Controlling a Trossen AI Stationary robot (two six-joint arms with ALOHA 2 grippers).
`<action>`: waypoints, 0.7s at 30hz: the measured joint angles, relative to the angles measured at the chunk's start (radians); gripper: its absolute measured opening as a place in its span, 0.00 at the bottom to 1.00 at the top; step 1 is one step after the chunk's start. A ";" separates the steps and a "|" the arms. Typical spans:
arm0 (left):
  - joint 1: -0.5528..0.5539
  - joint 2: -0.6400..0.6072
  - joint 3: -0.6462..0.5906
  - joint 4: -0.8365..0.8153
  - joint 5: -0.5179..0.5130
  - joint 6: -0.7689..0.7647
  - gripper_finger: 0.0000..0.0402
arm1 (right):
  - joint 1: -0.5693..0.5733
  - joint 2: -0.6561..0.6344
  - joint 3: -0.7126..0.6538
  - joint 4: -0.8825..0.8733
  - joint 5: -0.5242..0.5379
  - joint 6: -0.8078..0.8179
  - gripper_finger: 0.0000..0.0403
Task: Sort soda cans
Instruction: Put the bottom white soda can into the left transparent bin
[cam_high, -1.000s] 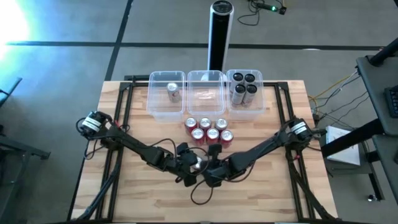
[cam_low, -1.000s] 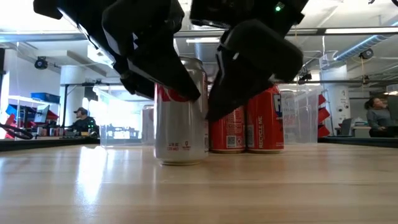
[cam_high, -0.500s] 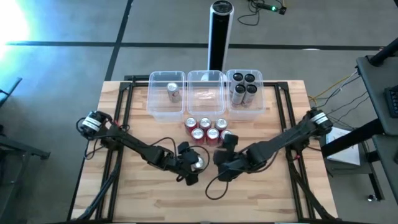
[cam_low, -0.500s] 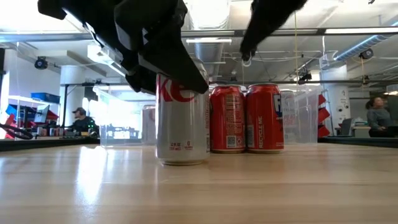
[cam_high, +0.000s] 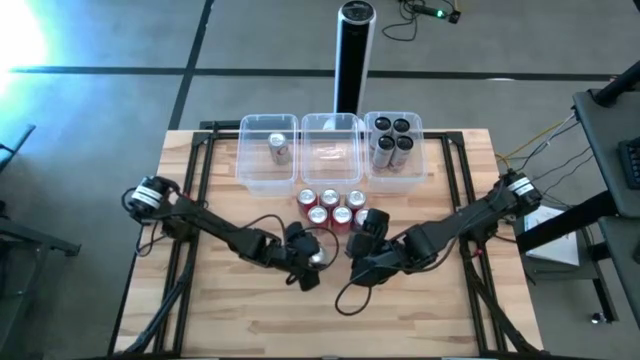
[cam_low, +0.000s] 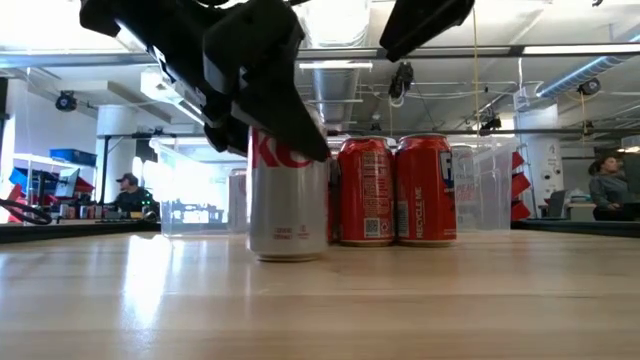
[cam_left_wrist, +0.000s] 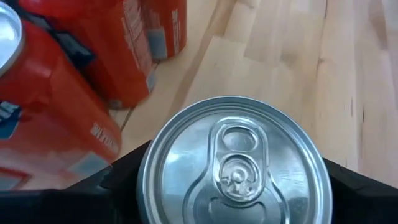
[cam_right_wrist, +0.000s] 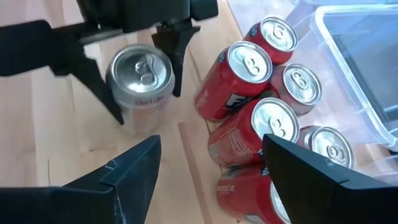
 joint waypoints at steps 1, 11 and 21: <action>0.000 -0.006 0.010 -0.030 0.009 -0.004 0.70 | 0.000 -0.003 0.000 0.000 -0.003 0.005 0.66; -0.039 -0.196 0.253 -0.575 -0.074 -0.002 0.70 | 0.004 -0.123 0.003 -0.021 -0.006 0.101 0.59; 0.184 -0.513 0.334 -0.827 -0.262 -0.021 0.70 | 0.006 -0.189 0.004 -0.015 0.006 0.111 0.54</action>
